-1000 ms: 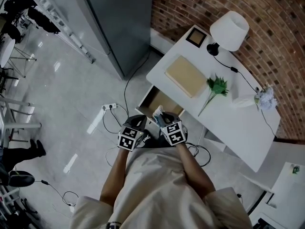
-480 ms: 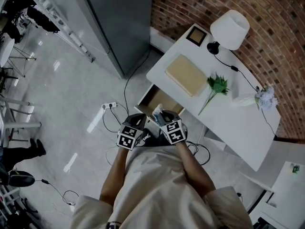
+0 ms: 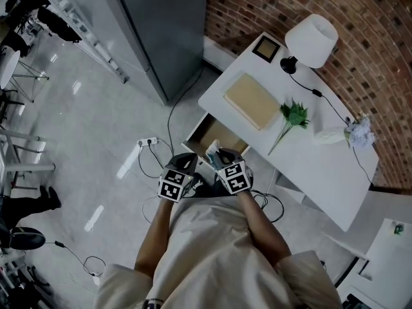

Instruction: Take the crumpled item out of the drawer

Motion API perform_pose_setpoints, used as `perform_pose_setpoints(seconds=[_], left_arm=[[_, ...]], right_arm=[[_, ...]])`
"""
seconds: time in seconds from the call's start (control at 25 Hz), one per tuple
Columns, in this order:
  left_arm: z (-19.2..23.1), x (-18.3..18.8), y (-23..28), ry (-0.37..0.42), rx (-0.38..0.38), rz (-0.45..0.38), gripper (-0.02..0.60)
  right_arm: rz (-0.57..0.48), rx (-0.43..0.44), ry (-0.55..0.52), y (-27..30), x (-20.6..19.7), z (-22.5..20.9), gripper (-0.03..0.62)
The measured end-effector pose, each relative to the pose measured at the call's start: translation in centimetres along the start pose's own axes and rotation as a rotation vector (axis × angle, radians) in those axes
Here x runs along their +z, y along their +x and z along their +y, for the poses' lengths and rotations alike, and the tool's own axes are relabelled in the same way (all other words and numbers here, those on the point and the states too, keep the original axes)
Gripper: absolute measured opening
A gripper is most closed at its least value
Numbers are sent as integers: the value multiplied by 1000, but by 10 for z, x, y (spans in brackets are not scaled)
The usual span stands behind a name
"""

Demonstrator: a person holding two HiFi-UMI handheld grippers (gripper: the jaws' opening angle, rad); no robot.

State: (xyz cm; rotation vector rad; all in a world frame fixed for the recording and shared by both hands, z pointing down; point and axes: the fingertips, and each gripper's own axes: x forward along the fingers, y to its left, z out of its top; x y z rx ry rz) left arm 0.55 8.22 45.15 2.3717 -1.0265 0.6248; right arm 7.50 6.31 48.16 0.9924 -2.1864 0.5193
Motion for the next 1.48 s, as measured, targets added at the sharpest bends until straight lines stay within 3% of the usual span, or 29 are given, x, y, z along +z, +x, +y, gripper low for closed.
perform_pose_setpoints(seconds=[1.48], left_arm=[[-11,-5,2,4,-8,2,17]], right_arm=[[12,-22,-11,-6,-11,-4,58]])
